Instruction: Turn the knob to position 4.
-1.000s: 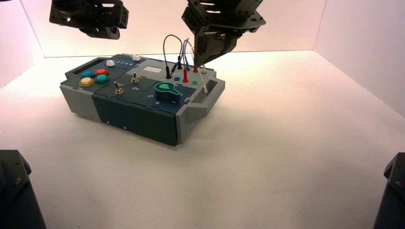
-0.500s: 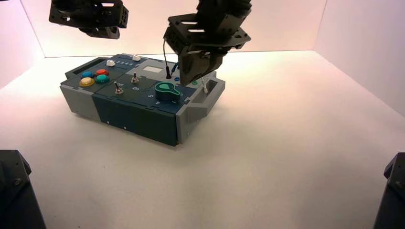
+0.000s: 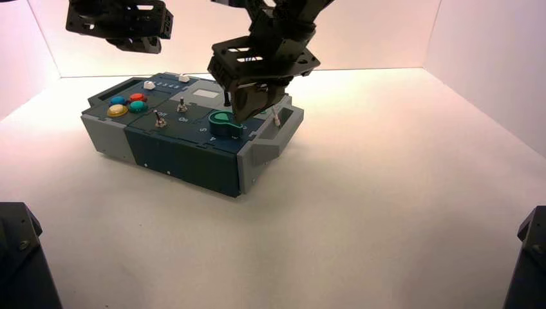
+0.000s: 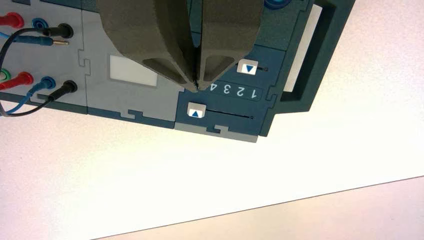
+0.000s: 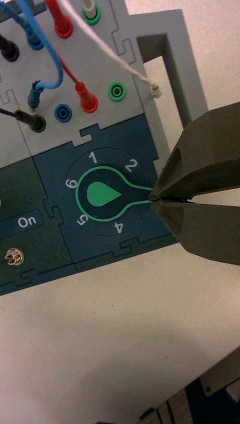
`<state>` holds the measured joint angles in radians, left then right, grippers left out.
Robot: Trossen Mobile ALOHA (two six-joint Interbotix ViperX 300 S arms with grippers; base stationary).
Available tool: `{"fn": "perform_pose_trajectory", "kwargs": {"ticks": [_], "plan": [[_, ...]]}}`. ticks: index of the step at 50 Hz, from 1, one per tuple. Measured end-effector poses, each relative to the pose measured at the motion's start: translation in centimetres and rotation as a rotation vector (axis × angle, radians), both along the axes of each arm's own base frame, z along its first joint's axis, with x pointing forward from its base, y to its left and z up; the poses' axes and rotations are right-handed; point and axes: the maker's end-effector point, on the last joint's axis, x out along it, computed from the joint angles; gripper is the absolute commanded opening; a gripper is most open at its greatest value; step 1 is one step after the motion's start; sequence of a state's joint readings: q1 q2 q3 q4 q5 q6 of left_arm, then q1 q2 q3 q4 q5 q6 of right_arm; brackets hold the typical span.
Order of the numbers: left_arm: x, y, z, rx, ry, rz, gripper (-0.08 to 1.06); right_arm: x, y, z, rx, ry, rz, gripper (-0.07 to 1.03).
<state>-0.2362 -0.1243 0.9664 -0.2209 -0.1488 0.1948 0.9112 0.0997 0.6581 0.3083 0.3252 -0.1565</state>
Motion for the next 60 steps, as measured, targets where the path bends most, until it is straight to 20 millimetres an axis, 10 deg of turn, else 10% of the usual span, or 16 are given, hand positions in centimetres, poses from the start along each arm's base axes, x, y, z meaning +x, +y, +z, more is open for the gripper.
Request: {"fn": "perform_pose_trajectory", "kwargs": {"ticks": [60], "plan": [[-0.2,0.0,0.1,-0.001,-0.001,-0.002,-0.03,2.8,-1.8,-0.8,-0.013,-0.046,-0.050,-0.02]]}}
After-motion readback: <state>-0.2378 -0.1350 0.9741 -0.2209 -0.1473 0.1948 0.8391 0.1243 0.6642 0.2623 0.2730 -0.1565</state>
